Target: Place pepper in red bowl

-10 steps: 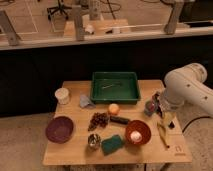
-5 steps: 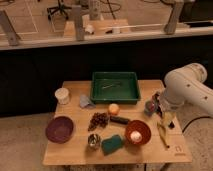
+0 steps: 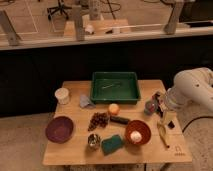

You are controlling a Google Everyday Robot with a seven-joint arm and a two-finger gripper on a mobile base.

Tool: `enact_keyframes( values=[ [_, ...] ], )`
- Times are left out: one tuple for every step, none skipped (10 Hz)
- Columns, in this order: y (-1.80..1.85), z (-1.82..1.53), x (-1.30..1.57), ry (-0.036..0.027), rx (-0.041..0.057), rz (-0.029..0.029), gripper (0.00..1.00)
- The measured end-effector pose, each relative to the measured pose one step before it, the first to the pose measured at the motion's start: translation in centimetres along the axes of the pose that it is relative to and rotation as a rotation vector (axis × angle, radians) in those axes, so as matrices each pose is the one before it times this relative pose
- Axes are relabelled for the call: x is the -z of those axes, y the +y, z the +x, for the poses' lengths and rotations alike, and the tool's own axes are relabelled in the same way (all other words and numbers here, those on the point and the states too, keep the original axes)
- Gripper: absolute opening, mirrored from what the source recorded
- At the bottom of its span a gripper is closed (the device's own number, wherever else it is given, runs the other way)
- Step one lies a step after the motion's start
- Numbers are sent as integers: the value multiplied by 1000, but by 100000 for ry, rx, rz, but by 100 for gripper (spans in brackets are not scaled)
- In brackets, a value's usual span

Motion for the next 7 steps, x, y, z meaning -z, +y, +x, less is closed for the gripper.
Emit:
enact_keyframes(
  values=[
    [-176,463,-418,-4402,-872,794,80],
    [-247,489,-652,-3644,-895,1028,80],
    [-291,207,-1029,-1549,-229,654,80],
    [-225,328,-1173,-998,-381,74,80],
    [-385,466,-1622,-1660,-859,-71,80],
    [-379,434,-1395,-1308,-963,60,80],
    [-445,307,-1035,-1111,-886,211,80]
  ],
)
